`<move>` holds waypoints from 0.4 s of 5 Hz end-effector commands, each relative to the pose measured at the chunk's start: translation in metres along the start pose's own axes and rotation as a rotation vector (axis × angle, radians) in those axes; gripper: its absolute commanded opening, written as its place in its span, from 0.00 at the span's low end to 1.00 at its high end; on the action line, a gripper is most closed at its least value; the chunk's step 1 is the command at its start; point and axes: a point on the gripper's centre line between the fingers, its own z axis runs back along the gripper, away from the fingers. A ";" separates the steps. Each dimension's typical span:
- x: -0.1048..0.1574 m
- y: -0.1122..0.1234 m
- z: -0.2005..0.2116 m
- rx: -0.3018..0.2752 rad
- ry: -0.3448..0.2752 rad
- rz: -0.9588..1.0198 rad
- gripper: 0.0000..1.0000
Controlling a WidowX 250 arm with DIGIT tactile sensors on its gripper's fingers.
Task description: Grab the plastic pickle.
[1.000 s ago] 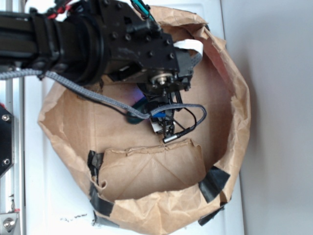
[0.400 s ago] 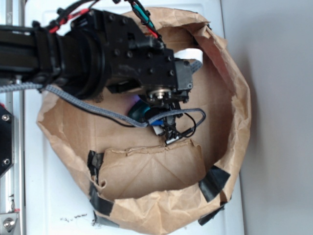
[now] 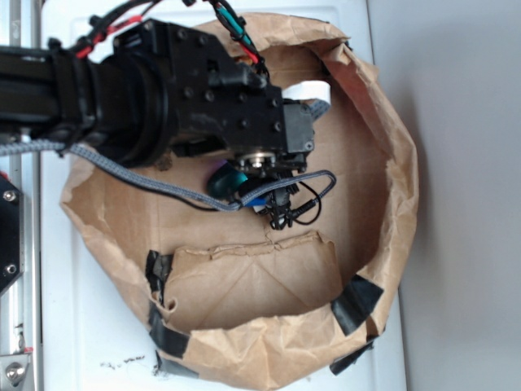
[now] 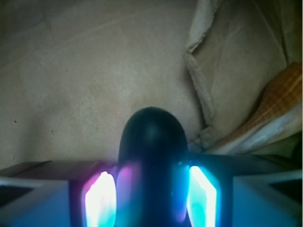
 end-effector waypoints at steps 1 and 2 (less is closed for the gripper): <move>0.013 -0.017 0.072 -0.006 -0.100 -0.315 0.00; 0.011 -0.019 0.104 0.014 -0.136 -0.437 0.00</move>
